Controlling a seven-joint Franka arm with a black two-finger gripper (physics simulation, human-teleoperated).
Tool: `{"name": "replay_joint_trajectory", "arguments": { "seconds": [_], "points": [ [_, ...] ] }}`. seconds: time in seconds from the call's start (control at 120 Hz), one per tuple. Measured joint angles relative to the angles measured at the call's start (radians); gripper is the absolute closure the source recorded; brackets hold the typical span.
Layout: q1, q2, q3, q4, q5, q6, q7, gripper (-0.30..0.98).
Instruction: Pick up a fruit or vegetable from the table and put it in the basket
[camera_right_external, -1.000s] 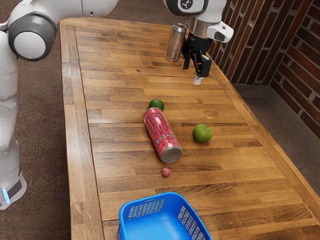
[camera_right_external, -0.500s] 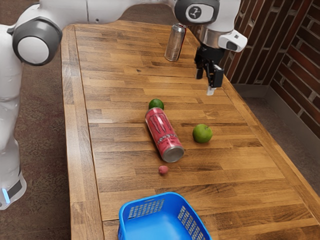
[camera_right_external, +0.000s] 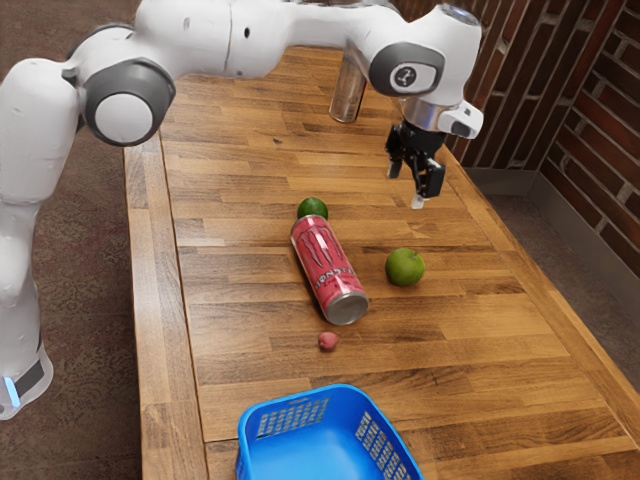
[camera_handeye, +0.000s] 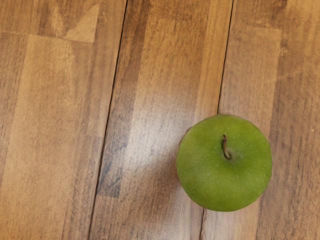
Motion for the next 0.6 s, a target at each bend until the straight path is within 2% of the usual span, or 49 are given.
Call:
{"name": "replay_joint_trajectory", "arguments": {
  "seconds": [0.158,0.6],
  "points": [
    [-0.011,0.044,-0.006,-0.007,-0.003,0.039,0.001,0.0],
    [-0.03,0.047,-0.007,-0.098,0.0,0.154,0.08,0.0]
  ]
}}
